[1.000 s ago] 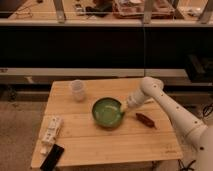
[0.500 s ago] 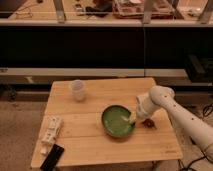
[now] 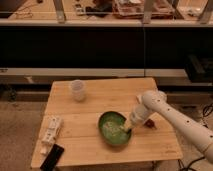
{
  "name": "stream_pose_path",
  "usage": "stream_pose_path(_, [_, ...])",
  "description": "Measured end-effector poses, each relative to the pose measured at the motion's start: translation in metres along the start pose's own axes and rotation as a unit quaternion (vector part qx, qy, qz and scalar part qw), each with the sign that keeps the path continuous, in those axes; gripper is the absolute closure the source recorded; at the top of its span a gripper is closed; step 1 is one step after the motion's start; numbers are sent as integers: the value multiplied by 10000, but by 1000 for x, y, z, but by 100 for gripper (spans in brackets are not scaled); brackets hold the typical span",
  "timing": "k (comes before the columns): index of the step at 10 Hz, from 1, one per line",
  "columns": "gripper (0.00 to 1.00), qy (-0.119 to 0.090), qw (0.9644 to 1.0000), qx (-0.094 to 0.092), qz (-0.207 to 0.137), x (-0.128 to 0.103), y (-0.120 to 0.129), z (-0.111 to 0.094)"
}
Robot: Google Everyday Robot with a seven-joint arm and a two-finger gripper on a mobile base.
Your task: Drag the ceramic bowl in a circle
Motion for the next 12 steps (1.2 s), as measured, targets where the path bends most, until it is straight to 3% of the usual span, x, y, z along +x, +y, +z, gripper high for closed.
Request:
stream_pose_path(4, [100,-117,9991,164,-360,16,-37,7])
stream_pose_path(8, [100,-37,9975,124,-689,42,-70,-6])
stream_pose_path(12, [100,-92,9979,112,-637,74,-87,-9])
